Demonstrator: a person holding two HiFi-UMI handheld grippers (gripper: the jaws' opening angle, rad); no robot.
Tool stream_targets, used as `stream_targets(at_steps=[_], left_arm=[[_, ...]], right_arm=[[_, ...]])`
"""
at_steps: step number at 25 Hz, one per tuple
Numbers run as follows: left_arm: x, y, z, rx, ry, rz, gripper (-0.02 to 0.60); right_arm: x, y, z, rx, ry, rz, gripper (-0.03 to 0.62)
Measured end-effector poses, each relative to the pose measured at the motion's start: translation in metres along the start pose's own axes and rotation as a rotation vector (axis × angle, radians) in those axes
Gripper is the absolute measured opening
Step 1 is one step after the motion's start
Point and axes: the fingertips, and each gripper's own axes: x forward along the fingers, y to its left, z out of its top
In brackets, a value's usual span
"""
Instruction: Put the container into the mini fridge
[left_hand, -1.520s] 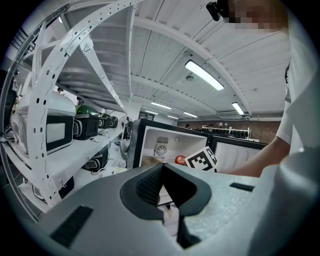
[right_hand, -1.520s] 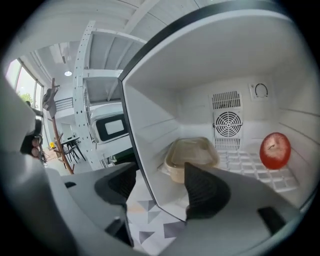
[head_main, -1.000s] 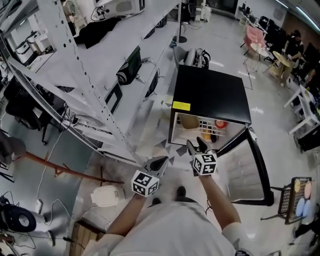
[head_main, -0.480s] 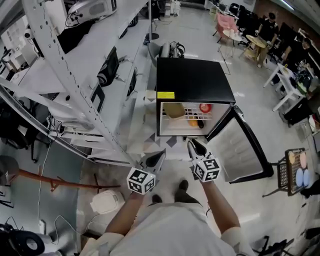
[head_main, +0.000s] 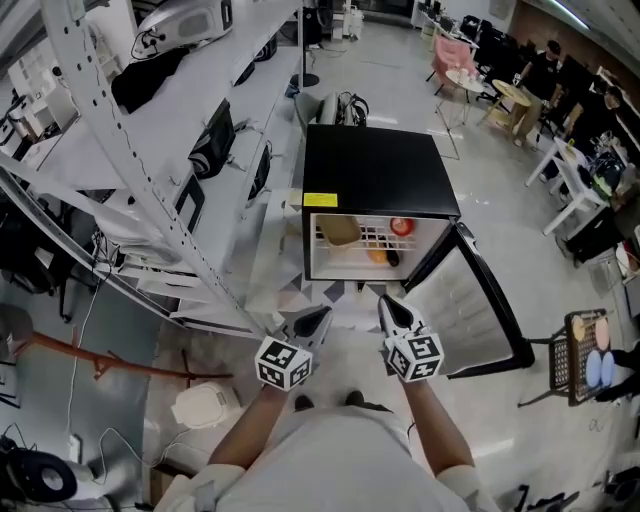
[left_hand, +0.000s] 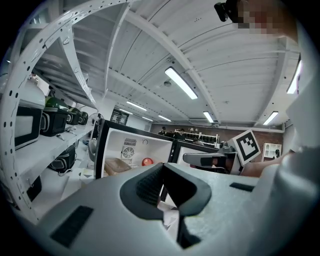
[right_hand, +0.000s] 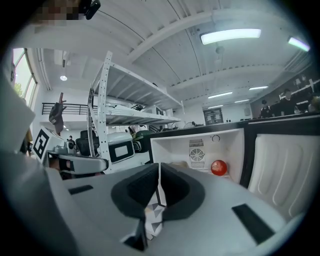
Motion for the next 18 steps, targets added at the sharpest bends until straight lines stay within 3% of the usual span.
stream_targets(at_steps=[13,18], left_arm=[[0.023,-0.017,0.016,0.038,-0.025,0.037,0.003],[0.026,-0.019,0.016,0.034,-0.027,0.059,0.003]], right_arm=[[-0.017,-0.024,0.012,-0.042,-0.025,0.111,0.005],[-0.019,-0.029,0.013,0.005,-0.031,0.125,0.006]])
